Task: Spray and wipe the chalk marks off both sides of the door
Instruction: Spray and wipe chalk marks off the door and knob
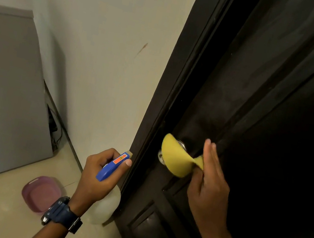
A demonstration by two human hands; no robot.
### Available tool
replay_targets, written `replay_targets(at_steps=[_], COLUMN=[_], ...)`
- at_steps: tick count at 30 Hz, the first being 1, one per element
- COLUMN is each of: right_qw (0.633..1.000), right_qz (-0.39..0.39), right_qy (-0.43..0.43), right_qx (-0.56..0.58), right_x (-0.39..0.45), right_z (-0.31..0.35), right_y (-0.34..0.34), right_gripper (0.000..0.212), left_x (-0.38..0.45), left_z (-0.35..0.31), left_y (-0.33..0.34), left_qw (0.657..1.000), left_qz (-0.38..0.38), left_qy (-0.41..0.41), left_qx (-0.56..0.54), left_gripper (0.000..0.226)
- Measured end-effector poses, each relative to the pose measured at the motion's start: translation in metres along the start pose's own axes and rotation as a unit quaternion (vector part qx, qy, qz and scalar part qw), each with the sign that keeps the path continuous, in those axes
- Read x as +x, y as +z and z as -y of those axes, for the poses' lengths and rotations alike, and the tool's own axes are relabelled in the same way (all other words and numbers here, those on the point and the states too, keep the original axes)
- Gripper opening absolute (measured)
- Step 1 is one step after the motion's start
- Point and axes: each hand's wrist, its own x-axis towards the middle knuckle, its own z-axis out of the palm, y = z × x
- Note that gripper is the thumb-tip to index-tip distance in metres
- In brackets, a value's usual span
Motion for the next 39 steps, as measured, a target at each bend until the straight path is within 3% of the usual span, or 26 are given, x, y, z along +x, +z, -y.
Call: replay_targets(at_steps=[2,3,6,9,13,15,16,18,19,21,23,24,25,27,30,34,37,39], right_qw=[0.989,0.982,0.957,0.95,0.981,0.987,0.972,0.898,0.848,0.731,0.575,0.531,0.517,0.516,0.559,0.592,0.692,0.804], right_qz=[-0.01,0.023,0.202,0.233,0.15,0.153,0.198,0.316,0.324,0.188,0.056,0.03,0.024,0.002,0.013,0.012,0.016,-0.01], right_qy=[-0.131,-0.167,-0.181,-0.171,-0.087,0.045,0.125,0.29,0.378,0.54,0.636,0.646,0.638,0.603,0.576,0.556,0.494,0.398], right_qx=[-0.071,-0.088,-0.106,-0.122,-0.082,-0.026,0.003,0.098,0.183,0.372,0.512,0.547,0.57,0.608,0.596,0.583,0.526,0.441], right_x=[0.034,0.048,0.052,0.02,-0.012,-0.039,-0.057,-0.088,-0.099,-0.102,-0.083,-0.069,-0.051,-0.022,0.006,-0.001,0.001,0.011], right_z=[0.0,-0.008,-0.044,-0.069,-0.065,-0.063,-0.065,-0.063,-0.061,-0.053,-0.04,-0.035,-0.032,-0.03,-0.022,-0.015,-0.006,-0.001], right_y=[0.01,0.022,0.065,0.085,0.079,0.072,0.072,0.076,0.082,0.096,0.106,0.107,0.106,0.103,0.092,0.07,0.044,0.025], right_gripper=[0.051,0.051,0.069,0.081,0.065,0.056,0.053,0.041,0.032,0.024,0.026,0.028,0.03,0.032,0.029,0.045,0.048,0.049], left_x=[-0.004,-0.007,-0.015,-0.02,-0.023,-0.024,-0.023,-0.022,-0.021,-0.02,-0.019,-0.018,-0.017,-0.015,-0.013,-0.01,-0.007,-0.003], left_z=[-0.001,-0.002,-0.003,-0.003,-0.003,-0.005,-0.007,-0.008,-0.008,-0.009,-0.011,-0.013,-0.013,-0.014,-0.016,-0.013,-0.008,-0.005], left_y=[0.002,0.003,0.006,0.008,0.007,0.005,0.004,0.002,0.002,0.0,-0.003,-0.004,-0.006,-0.007,-0.008,-0.003,0.004,0.009], left_qw=[1.0,1.0,1.0,1.0,1.0,1.0,1.0,1.0,1.0,0.999,0.999,0.999,0.999,0.998,0.998,0.998,0.999,0.999], left_qz=[0.006,0.005,-0.002,0.001,0.003,0.003,0.003,0.005,0.01,0.017,0.02,0.021,0.025,0.033,0.03,0.033,0.032,0.03], left_qy=[0.001,0.0,-0.01,-0.014,-0.015,-0.016,-0.016,-0.017,-0.017,-0.012,-0.011,-0.01,-0.007,0.003,0.006,0.002,0.008,0.007], left_qx=[0.006,0.009,0.007,-0.008,0.004,0.001,0.0,0.012,0.019,0.026,0.031,0.035,0.042,0.056,0.048,0.044,0.027,0.02], left_gripper=[0.029,0.029,0.031,0.03,0.032,0.032,0.032,0.032,0.032,0.032,0.033,0.034,0.035,0.034,0.033,0.033,0.031,0.031])
